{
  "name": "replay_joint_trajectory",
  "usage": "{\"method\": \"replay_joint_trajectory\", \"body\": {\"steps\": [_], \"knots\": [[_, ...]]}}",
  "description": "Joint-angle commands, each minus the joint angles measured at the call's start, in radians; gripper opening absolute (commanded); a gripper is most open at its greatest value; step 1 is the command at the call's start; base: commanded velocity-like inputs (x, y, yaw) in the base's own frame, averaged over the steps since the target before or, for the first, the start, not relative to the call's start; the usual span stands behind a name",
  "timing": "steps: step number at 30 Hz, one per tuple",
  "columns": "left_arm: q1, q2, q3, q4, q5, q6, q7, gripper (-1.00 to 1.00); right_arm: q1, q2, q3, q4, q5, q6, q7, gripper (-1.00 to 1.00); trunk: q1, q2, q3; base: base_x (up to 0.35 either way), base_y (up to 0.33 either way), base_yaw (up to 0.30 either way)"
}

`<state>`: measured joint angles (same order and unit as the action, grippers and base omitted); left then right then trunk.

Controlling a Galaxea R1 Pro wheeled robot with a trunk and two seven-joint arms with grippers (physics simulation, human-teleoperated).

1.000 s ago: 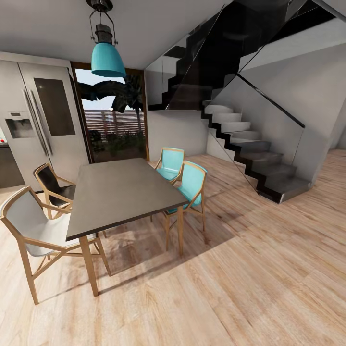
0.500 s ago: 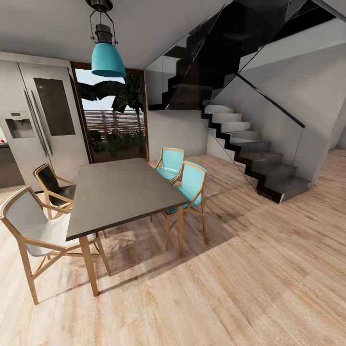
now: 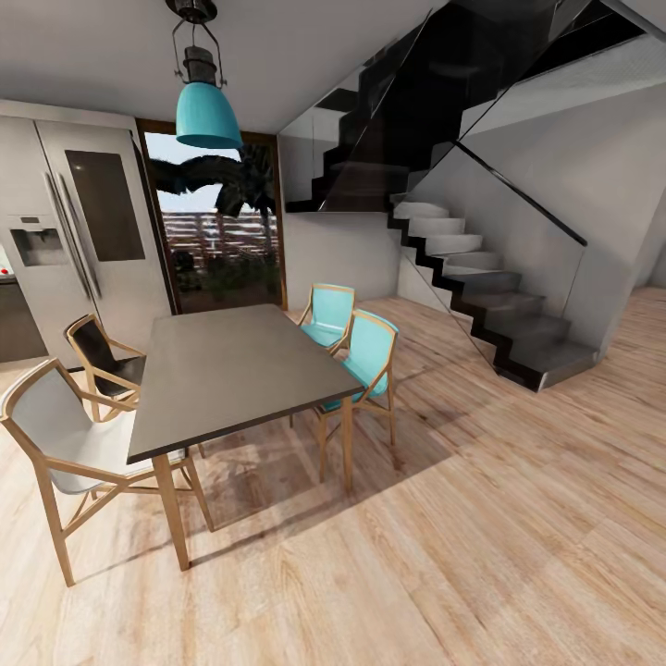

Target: In the kitchen, take the Vidalia onion out of the sink, dice it on the chopping board with the paring knife, put the diced onion into the bowl on the countertop, then place both the paring knife and the chopping board into the sink.

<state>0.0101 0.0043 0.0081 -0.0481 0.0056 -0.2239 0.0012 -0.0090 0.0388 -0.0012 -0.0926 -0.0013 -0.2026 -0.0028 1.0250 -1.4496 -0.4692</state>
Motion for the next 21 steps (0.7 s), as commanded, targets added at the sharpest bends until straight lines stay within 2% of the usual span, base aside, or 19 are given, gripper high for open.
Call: {"method": "replay_joint_trajectory", "body": {"steps": [1,8,15,20,21], "knots": [[0.001,0.002,0.001,-0.021,0.000,-0.018,0.001,1.00,0.000,0.000,0.000,-0.015,0.000,-0.018,-0.001,1.00,0.000,0.000,-0.001,0.000,0.000,0.000],[0.000,0.013,0.001,-0.171,0.000,-0.044,0.002,1.00,-0.001,-0.002,0.001,-0.130,0.002,-0.041,-0.002,1.00,0.000,0.000,-0.001,0.000,0.000,0.000],[0.000,0.023,0.003,-0.375,0.001,-0.044,0.004,1.00,-0.001,-0.007,0.000,-0.265,0.003,-0.044,-0.013,1.00,0.000,0.000,-0.001,0.000,0.000,0.000],[-0.001,0.038,0.018,-0.466,0.003,-0.045,0.005,1.00,-0.001,-0.015,-0.001,-0.423,0.003,-0.044,-0.070,1.00,0.000,0.000,-0.001,0.000,0.000,0.000],[-0.001,0.044,0.022,-0.487,0.003,-0.046,0.005,1.00,-0.001,-0.020,-0.001,-0.487,0.001,-0.046,-0.097,1.00,0.000,0.000,-0.001,0.000,0.000,0.000]]}}
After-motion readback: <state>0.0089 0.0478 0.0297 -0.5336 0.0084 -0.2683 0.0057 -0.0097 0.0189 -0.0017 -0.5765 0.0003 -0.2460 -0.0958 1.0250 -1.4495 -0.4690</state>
